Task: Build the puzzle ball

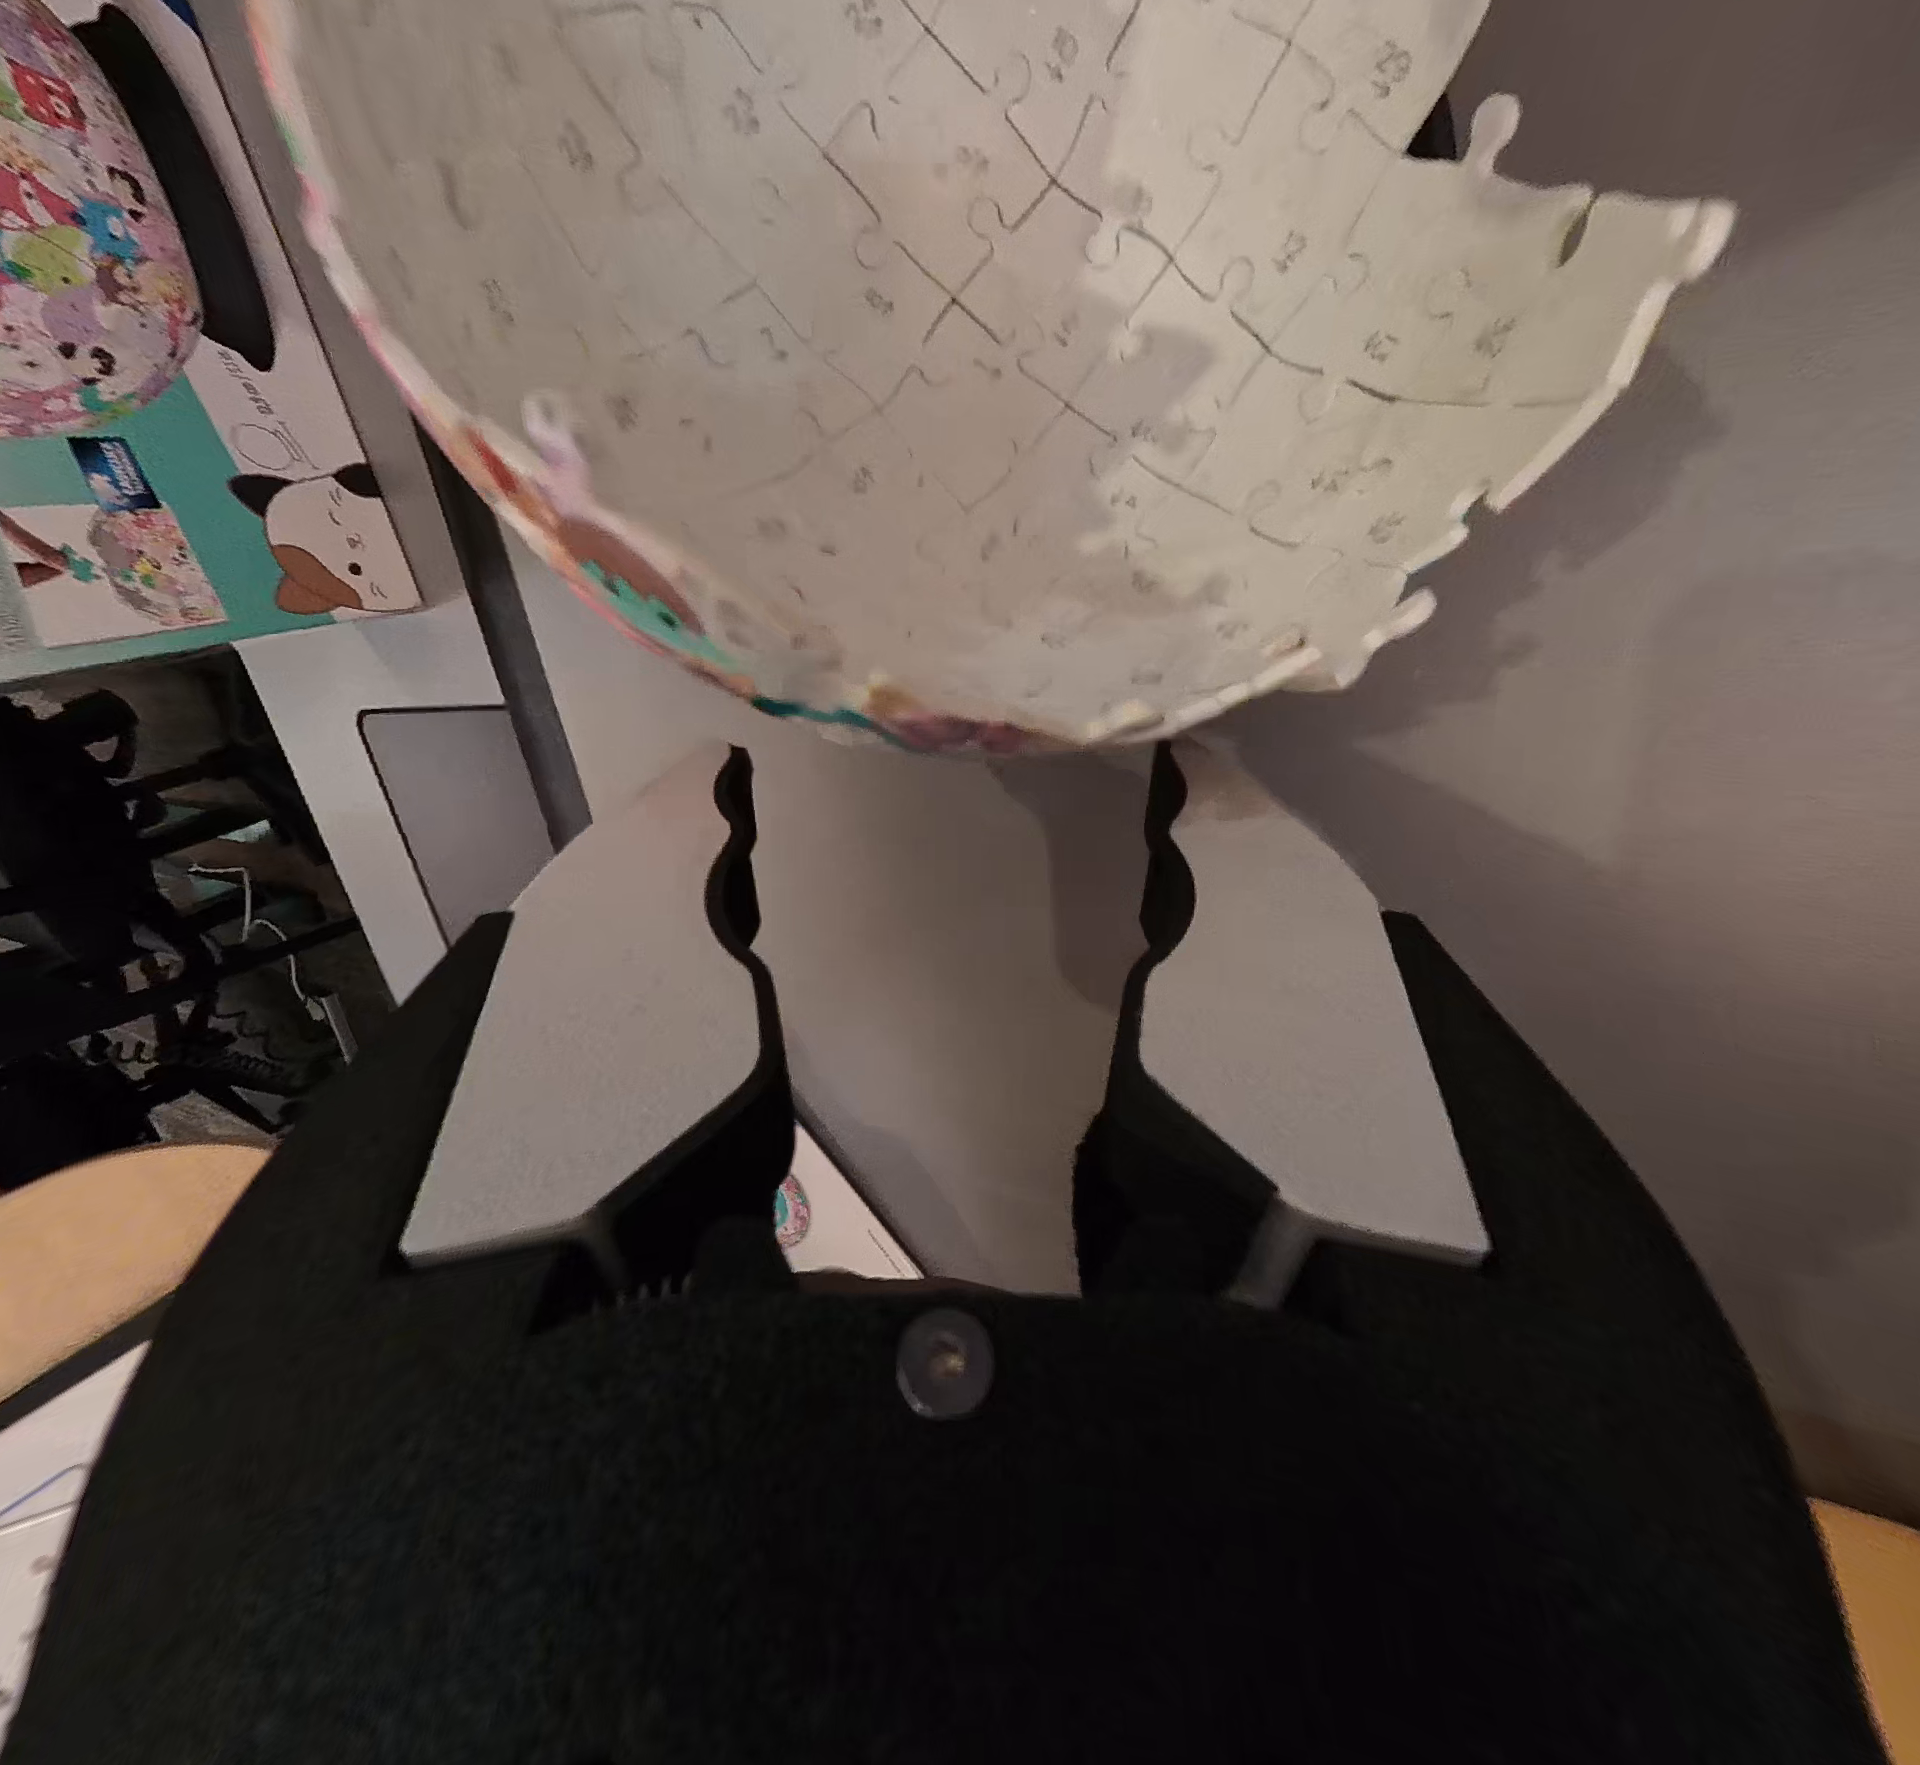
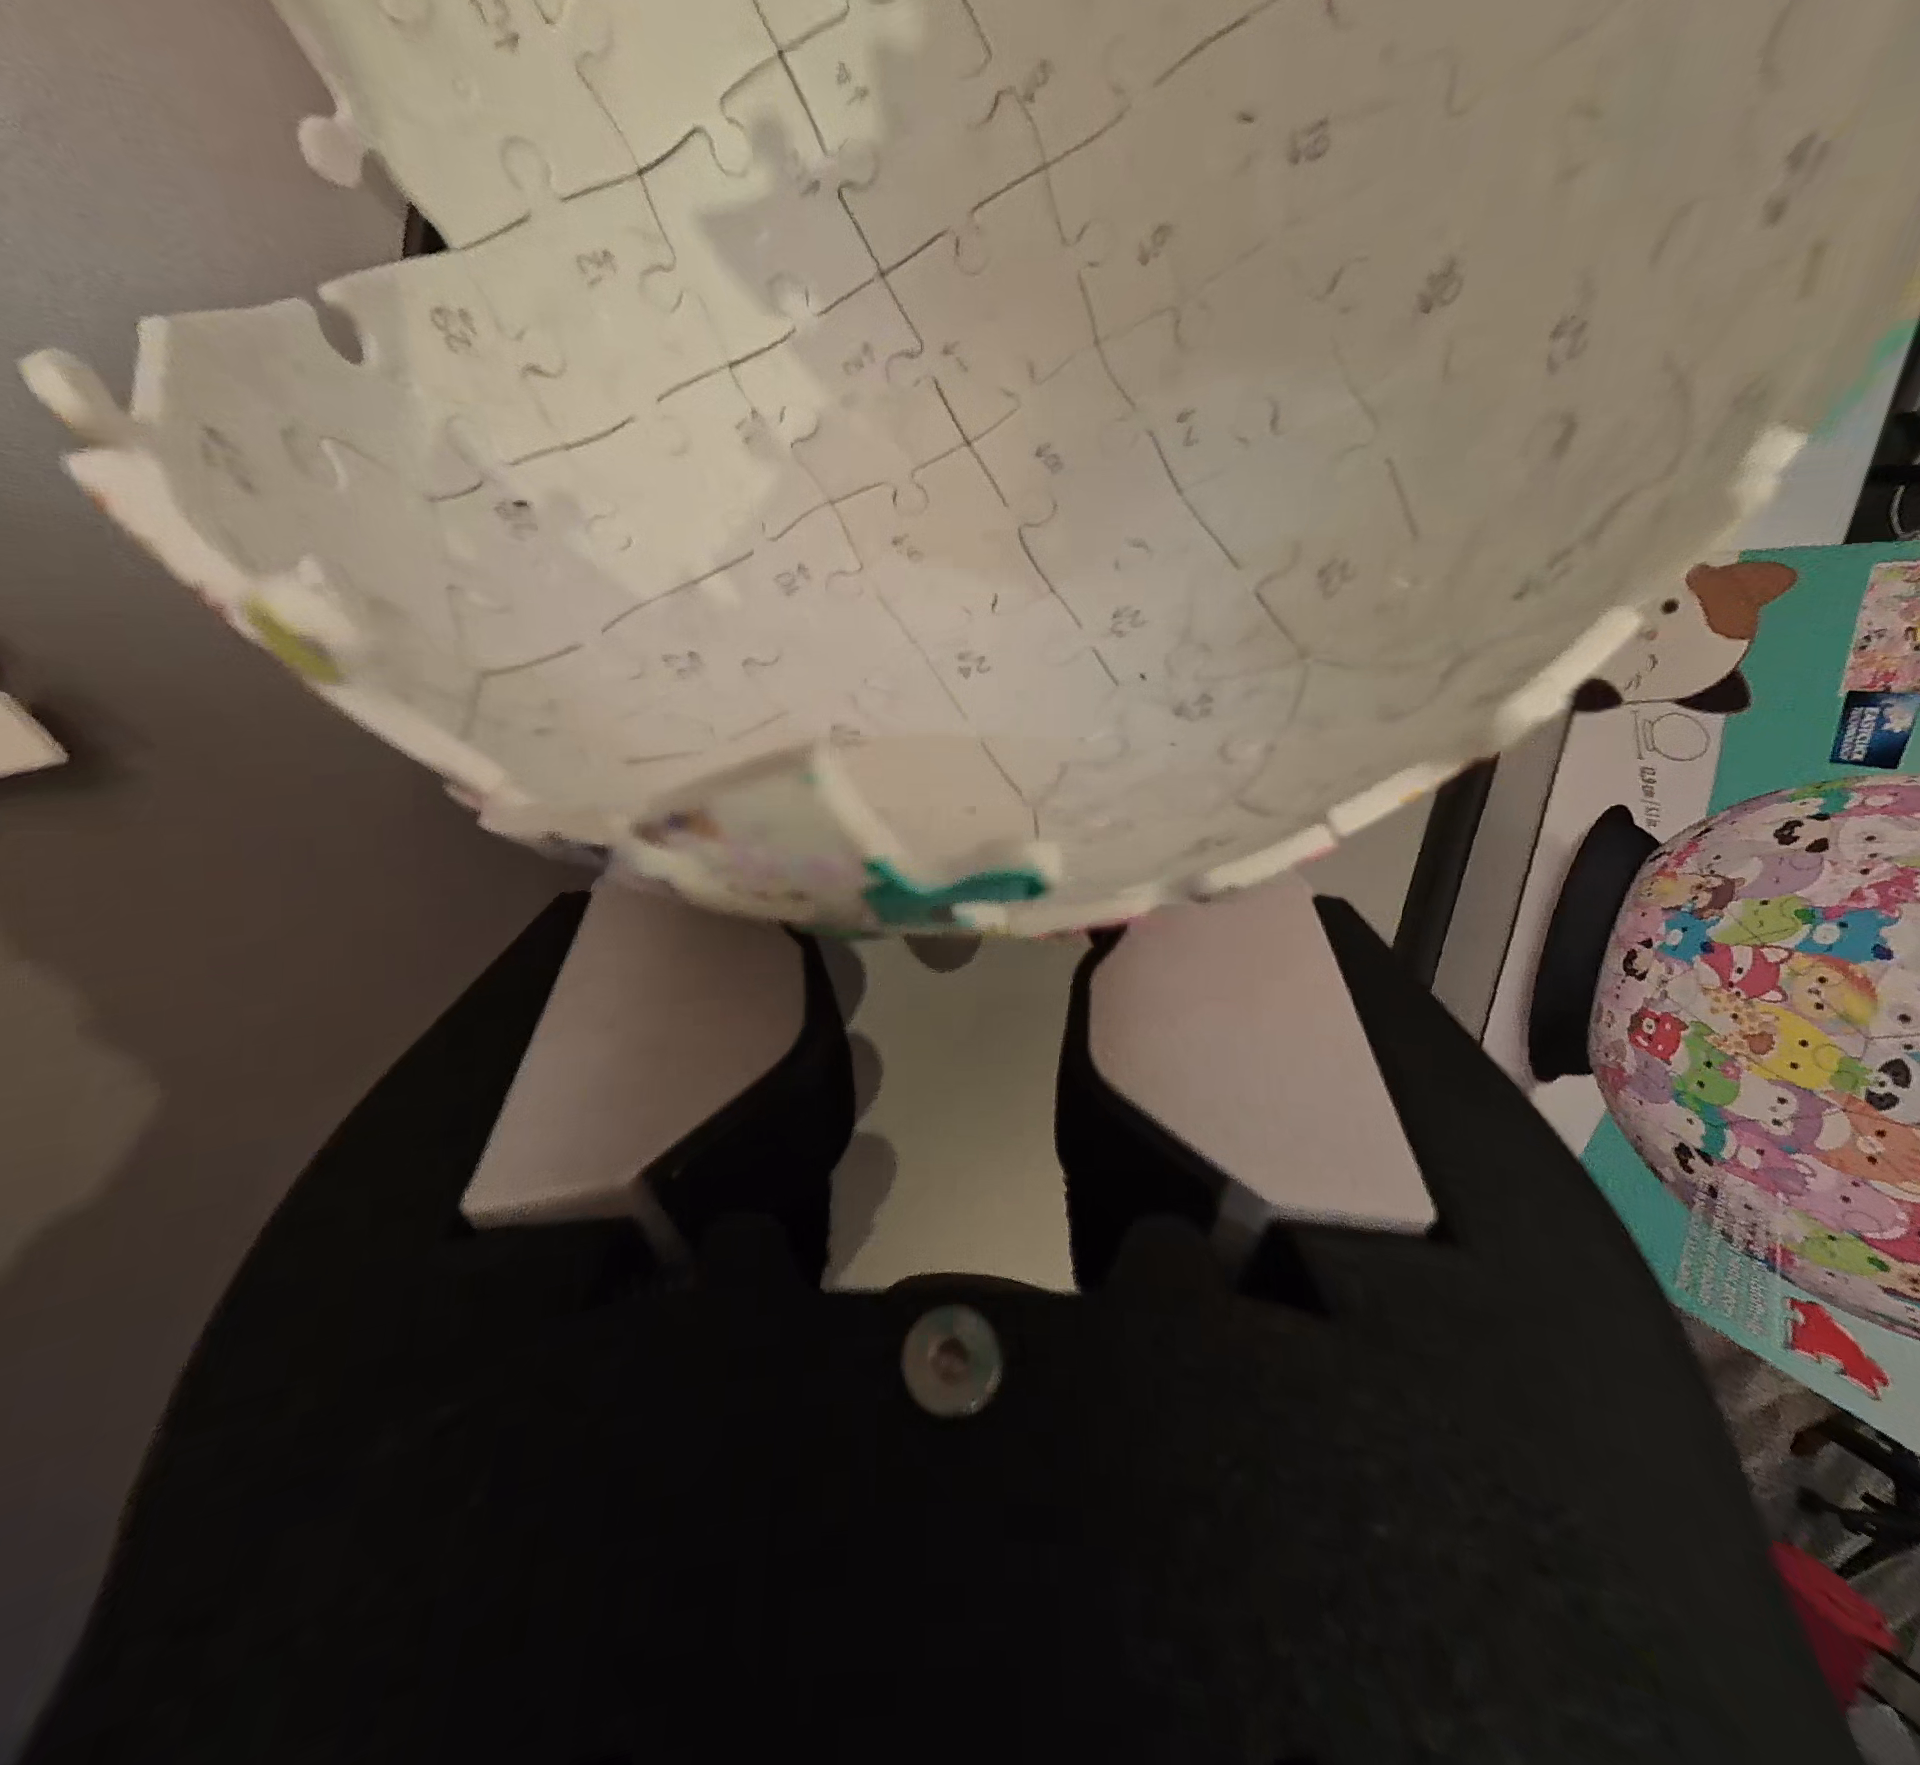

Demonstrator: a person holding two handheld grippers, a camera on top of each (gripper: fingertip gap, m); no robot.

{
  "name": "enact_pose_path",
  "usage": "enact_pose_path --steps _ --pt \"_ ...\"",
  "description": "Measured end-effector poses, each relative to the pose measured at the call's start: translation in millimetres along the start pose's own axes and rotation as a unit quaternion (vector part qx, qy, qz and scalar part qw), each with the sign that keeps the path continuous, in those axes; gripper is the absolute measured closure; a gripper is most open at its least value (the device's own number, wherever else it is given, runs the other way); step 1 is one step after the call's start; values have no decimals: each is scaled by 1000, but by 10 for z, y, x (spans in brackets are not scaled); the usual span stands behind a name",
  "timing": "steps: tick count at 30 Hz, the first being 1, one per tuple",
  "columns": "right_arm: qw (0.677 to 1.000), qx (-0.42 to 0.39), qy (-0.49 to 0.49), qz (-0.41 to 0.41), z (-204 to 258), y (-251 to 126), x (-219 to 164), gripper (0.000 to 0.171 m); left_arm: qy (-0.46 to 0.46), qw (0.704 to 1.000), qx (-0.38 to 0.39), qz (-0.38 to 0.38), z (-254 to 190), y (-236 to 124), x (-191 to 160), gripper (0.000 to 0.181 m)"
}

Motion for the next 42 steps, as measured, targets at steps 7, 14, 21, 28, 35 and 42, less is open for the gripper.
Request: enact_pose_path --steps 7,14,21,28,35,42 --pt "991 34 76 104 85 -393 -416 121 -157 987 -44 0 -96 -184 -450 114" --pt "906 75 416 -31 526 -1275 45 164 -590 763 -158 -212 -690 -724 -56 151" --pt "823 71 522 -211 647 -933 274 104 -637 713 -116 -269 -755 -738 -15 113" --pt "972 131 195 3 196 -964 -78 94 -276 954 -118 -22 -397 -464 -382 103" --pt "904 362 229 -16 164 -179 -169 114 -209 937 -275 -47 -172 91 -171 110" --pt "916 359 177 -33 114 -223 -43 117 -149 950 -275 -9 -105 179 -35 111"
Point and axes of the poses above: each gripper's, where its closed fingertips meet, y out along the fingers, x out of its top, z = x × y across the jaws, the point moved 5 cm from there along -y, back along the fingers, and after that the axes turned 2 degrees about z, right-handed, at the moved point
